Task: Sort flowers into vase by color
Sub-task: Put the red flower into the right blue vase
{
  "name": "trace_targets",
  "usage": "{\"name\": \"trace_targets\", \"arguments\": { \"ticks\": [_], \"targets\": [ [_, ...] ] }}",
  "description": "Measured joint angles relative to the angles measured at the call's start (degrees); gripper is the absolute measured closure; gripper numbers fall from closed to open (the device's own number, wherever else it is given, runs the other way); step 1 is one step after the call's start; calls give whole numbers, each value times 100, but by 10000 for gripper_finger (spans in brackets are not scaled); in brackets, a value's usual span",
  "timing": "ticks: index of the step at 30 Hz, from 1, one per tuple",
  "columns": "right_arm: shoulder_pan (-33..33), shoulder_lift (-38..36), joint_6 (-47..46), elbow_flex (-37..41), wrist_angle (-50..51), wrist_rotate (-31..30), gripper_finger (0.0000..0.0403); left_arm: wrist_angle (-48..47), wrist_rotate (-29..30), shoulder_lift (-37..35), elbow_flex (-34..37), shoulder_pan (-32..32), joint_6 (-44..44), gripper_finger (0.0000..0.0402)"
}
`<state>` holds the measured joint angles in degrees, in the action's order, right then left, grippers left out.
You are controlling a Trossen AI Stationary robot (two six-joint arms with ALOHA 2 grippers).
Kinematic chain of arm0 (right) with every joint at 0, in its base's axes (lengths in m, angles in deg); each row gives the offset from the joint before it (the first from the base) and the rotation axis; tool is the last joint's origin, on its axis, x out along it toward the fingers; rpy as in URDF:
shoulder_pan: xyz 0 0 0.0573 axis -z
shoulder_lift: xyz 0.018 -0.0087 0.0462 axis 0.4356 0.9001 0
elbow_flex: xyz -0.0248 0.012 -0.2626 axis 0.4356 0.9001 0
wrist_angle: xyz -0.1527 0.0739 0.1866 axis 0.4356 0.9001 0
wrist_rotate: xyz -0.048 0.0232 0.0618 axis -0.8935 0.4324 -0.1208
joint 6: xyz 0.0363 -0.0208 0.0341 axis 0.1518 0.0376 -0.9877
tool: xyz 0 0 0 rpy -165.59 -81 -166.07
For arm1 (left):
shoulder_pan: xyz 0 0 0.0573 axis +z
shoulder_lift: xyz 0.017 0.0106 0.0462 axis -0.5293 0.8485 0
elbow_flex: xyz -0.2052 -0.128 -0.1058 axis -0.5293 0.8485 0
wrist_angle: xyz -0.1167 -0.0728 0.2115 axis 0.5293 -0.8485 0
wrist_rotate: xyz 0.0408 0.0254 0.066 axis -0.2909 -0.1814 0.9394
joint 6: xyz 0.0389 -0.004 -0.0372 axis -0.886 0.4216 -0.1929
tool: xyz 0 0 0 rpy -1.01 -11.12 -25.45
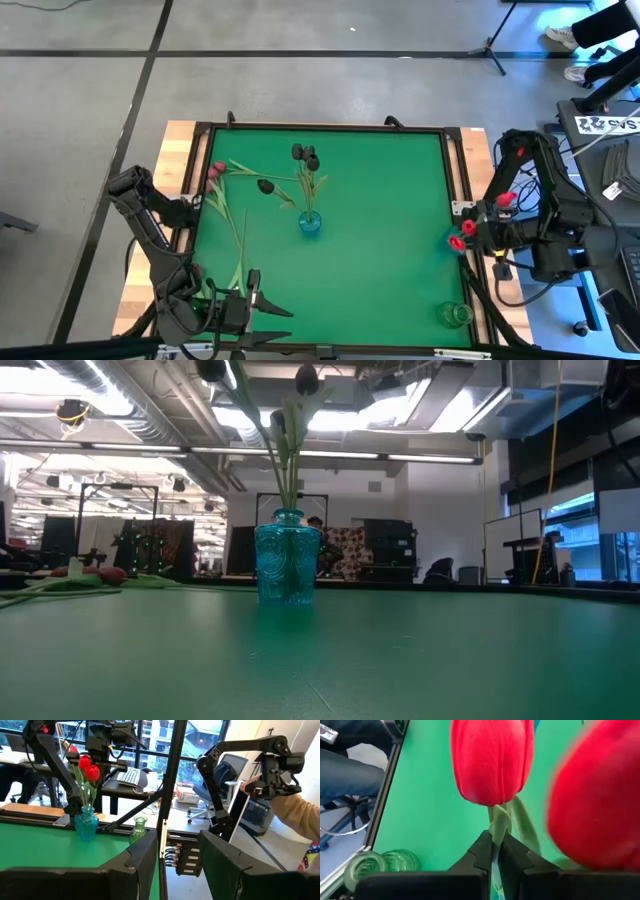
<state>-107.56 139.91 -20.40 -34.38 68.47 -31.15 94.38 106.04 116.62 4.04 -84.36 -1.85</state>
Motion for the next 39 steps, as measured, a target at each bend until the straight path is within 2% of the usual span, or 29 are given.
{"name": "trace_targets", "arguments": {
  "ticks": [5, 13, 16, 23, 33, 39],
  "targets": [
    [0, -15, -44, 6, -6, -18, 368, 0, 0, 0, 0, 0, 0, 258],
    [0, -94, -45, 6, -5, -39, 283, 2, 1, 0, 0, 0, 4, 258],
    [0, -219, -77, 6, -5, 17, 265, 2, 1, 0, 0, 0, 4, 258],
    [0, -621, -205, -77, -7, 354, 261, 2, 2, 0, 0, 0, 8, 258],
    [0, -1682, -651, -83, 2, 214, 261, 2, 1, 0, 0, 0, 15, 258],
    [0, -1845, -924, -70, -11, 352, 260, 0, -65, 0, 0, -30, 14, 258]
  ]
}}
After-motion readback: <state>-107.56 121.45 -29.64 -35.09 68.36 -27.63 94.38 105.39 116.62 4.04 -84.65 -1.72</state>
